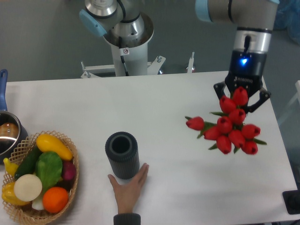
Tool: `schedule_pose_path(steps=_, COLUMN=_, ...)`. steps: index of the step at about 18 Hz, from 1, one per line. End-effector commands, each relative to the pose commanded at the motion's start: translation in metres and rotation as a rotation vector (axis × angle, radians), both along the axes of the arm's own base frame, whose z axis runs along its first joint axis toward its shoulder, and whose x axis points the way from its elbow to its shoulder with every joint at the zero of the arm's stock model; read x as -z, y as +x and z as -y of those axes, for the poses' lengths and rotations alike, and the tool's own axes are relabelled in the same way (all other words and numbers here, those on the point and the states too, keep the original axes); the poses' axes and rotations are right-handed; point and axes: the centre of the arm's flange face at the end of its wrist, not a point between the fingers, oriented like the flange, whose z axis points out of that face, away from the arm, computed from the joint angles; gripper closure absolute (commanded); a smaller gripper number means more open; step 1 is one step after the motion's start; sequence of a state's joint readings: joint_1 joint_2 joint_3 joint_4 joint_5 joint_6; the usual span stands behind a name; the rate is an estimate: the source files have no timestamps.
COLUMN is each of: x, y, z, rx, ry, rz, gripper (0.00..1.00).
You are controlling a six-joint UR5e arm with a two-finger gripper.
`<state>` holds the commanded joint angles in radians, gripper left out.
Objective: Pick up the flowers from the vase
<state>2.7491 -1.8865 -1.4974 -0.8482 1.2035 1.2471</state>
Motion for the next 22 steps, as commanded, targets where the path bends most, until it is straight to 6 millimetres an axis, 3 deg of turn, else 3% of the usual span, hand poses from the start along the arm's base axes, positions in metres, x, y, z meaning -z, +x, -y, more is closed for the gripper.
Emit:
schedule_pose_path(steps=3, x=0.019, y=0.003, z=-0.028, rx=-0.012, ry=-0.127, rz=-0.036, gripper=0.88)
schedule_pose_path(steps=5, x=0.019, y=0.002, z=-0.038, rx=-0.016, ry=-0.163, rz=-0.059, gripper=0.88)
schedule_pose_path(steps=8, x=0.029, y=0.0, z=-0.035, rx=-0.036, ry=-0.232, rz=-0.045, gripper=0.88)
schedule_pose_path(steps=11, x=0.058, y=-0.006, z=-0.024, rx=-0.05, ry=-0.348, rz=0.018, gripper=0.88)
schedule_pose_path(steps=15, x=0.07, y=-0.013, z=-0.021, rx=-0.059, ry=-0.392, rz=0.069, gripper=0.88)
schedule_pose_path(steps=22, x=0.086, y=-0.006, z=-0.014, rx=-0.044, ry=-0.472, rz=0.154, gripper=0.88)
